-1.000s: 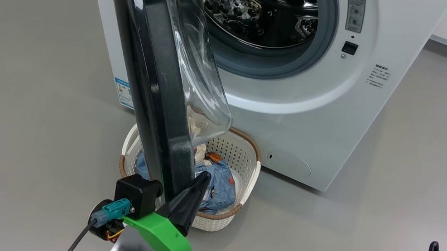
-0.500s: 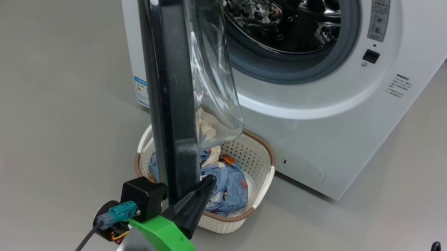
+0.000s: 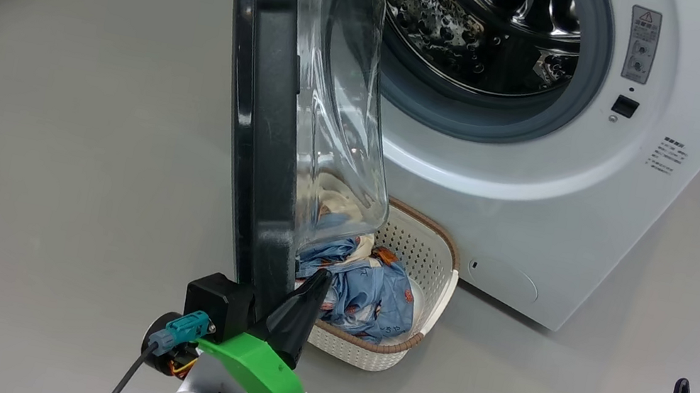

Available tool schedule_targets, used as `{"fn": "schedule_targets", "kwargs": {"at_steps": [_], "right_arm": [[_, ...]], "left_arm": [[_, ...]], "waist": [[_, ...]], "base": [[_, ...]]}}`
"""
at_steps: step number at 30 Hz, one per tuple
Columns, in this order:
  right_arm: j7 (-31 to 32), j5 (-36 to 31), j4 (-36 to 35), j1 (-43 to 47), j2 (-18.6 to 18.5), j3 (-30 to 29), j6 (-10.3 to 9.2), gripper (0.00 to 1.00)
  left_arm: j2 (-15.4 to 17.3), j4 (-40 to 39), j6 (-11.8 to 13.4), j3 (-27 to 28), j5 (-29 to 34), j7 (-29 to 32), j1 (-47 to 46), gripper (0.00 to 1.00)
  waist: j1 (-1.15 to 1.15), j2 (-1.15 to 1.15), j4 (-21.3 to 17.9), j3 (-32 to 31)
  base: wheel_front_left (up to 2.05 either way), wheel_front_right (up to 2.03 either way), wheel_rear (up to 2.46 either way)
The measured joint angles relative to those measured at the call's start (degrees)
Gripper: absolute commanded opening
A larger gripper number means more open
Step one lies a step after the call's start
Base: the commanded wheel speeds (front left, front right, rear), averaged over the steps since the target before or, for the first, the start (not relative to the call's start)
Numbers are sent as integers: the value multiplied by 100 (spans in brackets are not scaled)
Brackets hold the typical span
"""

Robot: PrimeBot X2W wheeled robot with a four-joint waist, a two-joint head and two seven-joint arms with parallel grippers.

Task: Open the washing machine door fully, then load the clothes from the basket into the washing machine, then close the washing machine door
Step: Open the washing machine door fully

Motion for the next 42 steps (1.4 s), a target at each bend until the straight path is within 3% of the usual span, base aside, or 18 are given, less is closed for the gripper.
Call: {"fn": "schedule_targets", "kwargs": {"at_steps": [13, 20, 42], "right_arm": [[0, 0, -2, 1, -5, -20, 0, 100], [0, 0, 2, -1, -14, 111, 0, 100], [0, -1, 98, -99, -181, 364, 1, 100]], "left_arm": [[0, 183, 1, 159, 2, -34, -2, 0], [-9, 359, 1, 523, 59, -103, 15, 0], [-38, 915, 2, 1886, 213, -505, 4, 0]], "waist": [[0, 0, 484, -2], [0, 0, 719, 3], [0, 0, 782, 43]], "base": [[0, 0, 0], [0, 0, 0], [0, 0, 0]]}}
